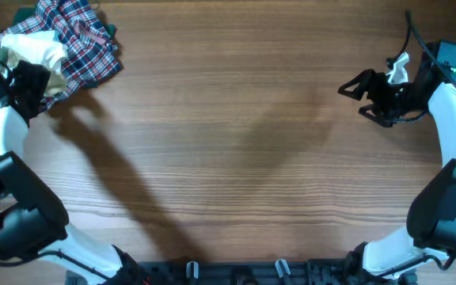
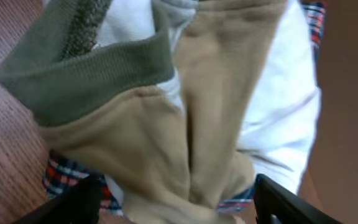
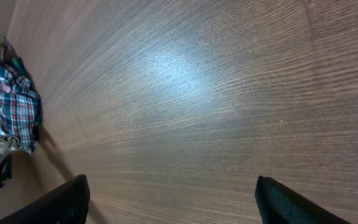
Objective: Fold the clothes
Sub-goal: 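Lower the bundle onto the plaid shirt with the left gripper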
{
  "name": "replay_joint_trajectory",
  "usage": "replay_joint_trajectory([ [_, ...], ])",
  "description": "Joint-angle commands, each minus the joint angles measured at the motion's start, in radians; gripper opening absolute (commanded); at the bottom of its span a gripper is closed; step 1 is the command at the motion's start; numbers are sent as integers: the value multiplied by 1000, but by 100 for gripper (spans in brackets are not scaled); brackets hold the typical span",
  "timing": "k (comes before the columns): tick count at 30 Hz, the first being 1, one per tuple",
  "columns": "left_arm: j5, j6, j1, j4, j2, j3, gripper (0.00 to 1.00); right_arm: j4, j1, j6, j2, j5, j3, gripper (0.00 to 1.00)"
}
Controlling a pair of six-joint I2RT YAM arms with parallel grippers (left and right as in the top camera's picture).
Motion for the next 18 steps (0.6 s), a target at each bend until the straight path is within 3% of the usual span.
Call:
replay_joint_trajectory([
  [1,5,-13,6,27,20,-3,67,-3,3,-24,-26,10,14,86],
  [4,5,-13,6,39,20,-3,55,-3,2,-23,-26,10,14,86],
  [9,5,-12,5,40,20,-3,50,-3,2,-23,-26,19,14,86],
  [16,5,-13,5,47,19,-3,17,-3,3,-23,-26,32,14,86],
  [18,5,-13,5,48,10,-1,12,-3,2,-24,-26,32,14,86],
])
